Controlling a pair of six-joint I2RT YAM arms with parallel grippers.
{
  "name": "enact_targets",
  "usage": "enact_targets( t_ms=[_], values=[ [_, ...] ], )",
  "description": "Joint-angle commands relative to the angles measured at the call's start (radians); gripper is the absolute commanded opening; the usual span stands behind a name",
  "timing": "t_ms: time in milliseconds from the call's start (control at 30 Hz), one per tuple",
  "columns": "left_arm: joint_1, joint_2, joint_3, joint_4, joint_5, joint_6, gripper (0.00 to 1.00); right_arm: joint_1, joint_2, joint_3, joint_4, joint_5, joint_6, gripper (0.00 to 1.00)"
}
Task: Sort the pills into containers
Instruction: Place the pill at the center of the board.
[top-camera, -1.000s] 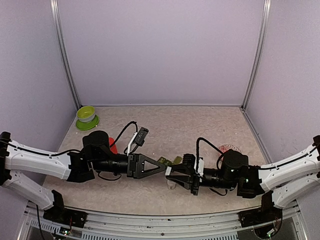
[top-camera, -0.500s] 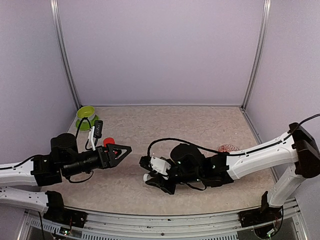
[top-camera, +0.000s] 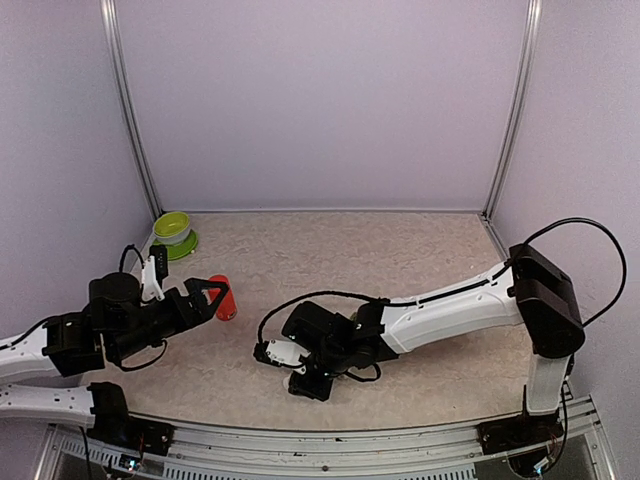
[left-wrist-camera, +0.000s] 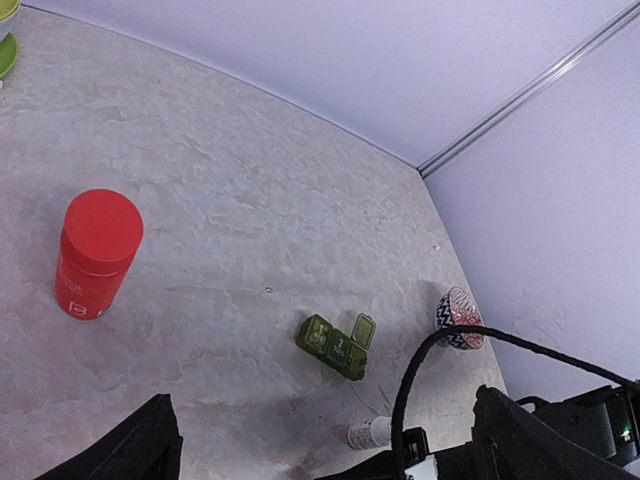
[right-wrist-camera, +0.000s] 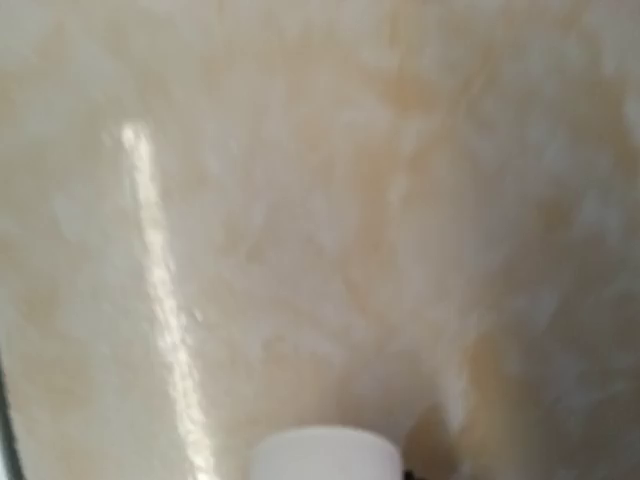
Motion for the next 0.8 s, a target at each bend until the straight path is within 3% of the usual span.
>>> enact_targets(
  t_ms=[0, 567, 767],
  values=[
    [0.010, -0.011, -0.012, -0.058, -0.066, -0.028, 0.99, 0.006, 0.041, 0.057, -0.120, 0.001, 0.019, 0.29],
    [0.012, 0.019, -0.032, -0.019, -0.044, -0.025, 0.99, -0.008, 0.146, 0.156, -0.229, 0.067, 0.033, 0.32],
    [0.012, 0.015, -0.049, -0.004, -0.036, -0.028, 0.99, -0.011, 0.141, 0.155, -0.207, 0.094, 0.037, 0.48]
  ],
)
